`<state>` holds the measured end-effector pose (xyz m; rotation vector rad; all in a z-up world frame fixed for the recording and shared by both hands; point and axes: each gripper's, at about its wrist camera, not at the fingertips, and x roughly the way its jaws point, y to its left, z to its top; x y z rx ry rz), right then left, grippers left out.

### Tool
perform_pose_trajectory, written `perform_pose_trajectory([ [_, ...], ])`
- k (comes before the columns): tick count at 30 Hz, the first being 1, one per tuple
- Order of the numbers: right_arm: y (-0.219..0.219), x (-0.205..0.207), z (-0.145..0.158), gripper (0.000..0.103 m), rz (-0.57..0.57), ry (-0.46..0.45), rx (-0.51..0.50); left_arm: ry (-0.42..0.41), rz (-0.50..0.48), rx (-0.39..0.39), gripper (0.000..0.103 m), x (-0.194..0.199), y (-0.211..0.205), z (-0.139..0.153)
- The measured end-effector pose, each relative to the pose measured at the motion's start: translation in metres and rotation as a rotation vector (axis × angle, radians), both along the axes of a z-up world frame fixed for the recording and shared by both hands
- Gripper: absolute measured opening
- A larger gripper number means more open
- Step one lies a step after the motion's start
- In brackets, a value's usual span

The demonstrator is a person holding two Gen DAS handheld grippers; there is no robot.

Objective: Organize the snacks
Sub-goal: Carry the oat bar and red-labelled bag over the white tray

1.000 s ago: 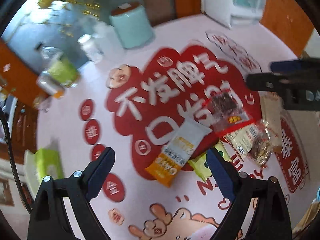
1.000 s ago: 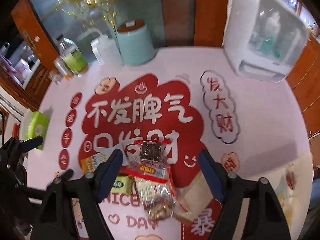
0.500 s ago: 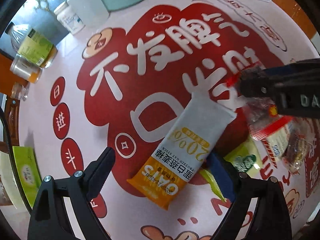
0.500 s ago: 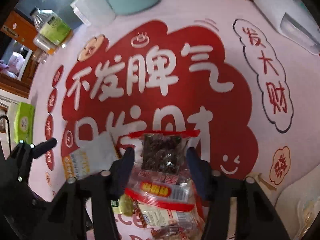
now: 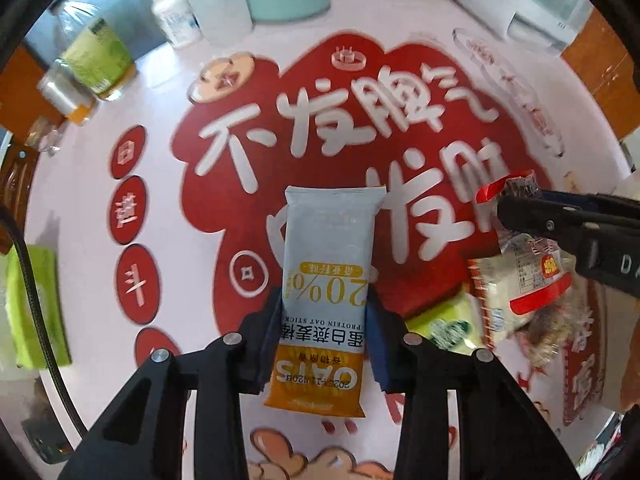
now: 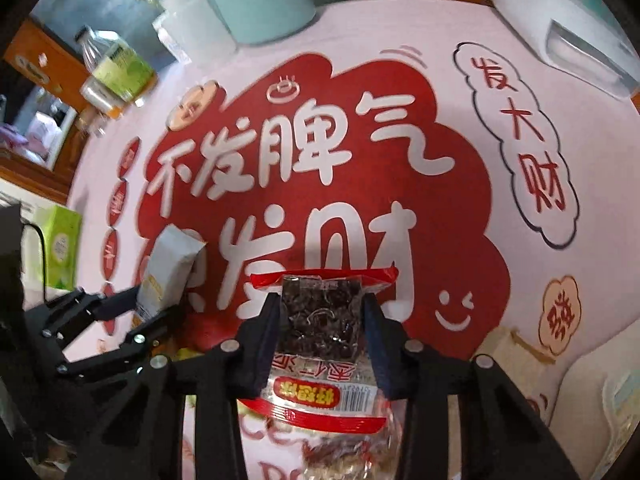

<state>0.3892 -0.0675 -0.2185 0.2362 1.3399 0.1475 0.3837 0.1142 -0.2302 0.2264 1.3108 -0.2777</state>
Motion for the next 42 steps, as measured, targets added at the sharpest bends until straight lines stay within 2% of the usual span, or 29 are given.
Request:
perform_pose_trajectory([
  [7,-0.023,-0.039,0.051,0.04,-0.044,-0.084,0.098,-0.103,0.03,-0.1,0.037,-0.06,0.006,0.076],
  [15,-0.021,-0.133,0.115,0.041,-0.04,-0.232,0.114,-0.196,0.028,-0.225,0.037,-0.158,0.018,0.138],
  [18,-0.017,-0.178,0.13,0.041,-0.031,-0.285,0.083,-0.232,0.012,-0.235,0.037,-0.187,0.011,0.148],
  [21,-0.015,-0.22,0.14,0.041,-0.038,-0.319,0.054,-0.231,0.0,-0.277,0.037,-0.215,0.002,0.153],
  [23,-0.014,-0.248,0.148,0.041,-0.048,-0.348,0.04,-0.233,-0.02,-0.278,0.037,-0.233,-0.011,0.154],
  [31,-0.031,-0.322,0.173,0.041,-0.097,-0.431,-0.048,-0.257,-0.152,-0.286,0.037,-0.283,-0.072,0.165],
  [38,-0.081,-0.372,0.2,0.041,-0.225,-0.588,-0.123,-0.345,-0.237,-0.236,0.037,-0.308,-0.141,0.189],
  [42,-0.122,-0.385,0.202,0.041,-0.308,-0.616,-0.166,-0.368,-0.242,-0.214,0.037,-0.312,-0.184,0.195],
])
